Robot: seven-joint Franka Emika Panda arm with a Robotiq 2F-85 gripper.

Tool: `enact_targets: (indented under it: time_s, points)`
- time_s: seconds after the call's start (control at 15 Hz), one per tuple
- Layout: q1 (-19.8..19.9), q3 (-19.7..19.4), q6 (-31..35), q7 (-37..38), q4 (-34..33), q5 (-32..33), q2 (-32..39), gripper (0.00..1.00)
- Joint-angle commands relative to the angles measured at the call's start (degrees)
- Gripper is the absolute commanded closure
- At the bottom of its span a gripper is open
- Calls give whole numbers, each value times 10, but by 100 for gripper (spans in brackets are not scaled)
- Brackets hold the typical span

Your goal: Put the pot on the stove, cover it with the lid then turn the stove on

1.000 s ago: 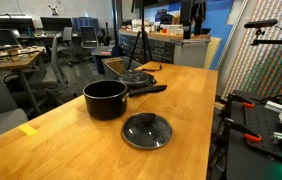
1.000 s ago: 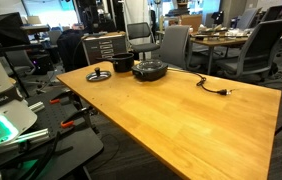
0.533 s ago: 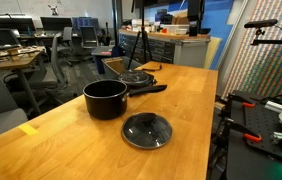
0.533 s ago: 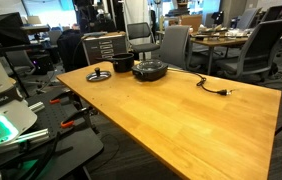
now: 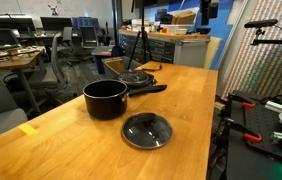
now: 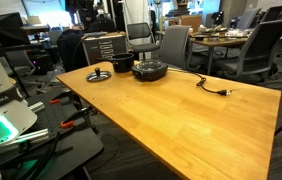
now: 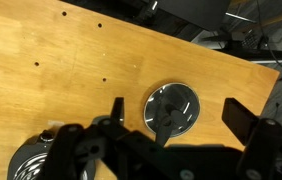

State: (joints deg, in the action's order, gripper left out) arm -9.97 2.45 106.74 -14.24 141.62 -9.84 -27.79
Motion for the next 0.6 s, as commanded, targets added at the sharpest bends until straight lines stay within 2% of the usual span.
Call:
enact_targets:
  time_s: [0.0,0.13,0.4,0.53]
  points:
    - [2,5,11,4,1,0,11,0]
    - [0,20,89,16,15,3,29,0]
    - [-9,65,273,52,19,25,118,0]
    - [-9,95,363,77,17,64,176,0]
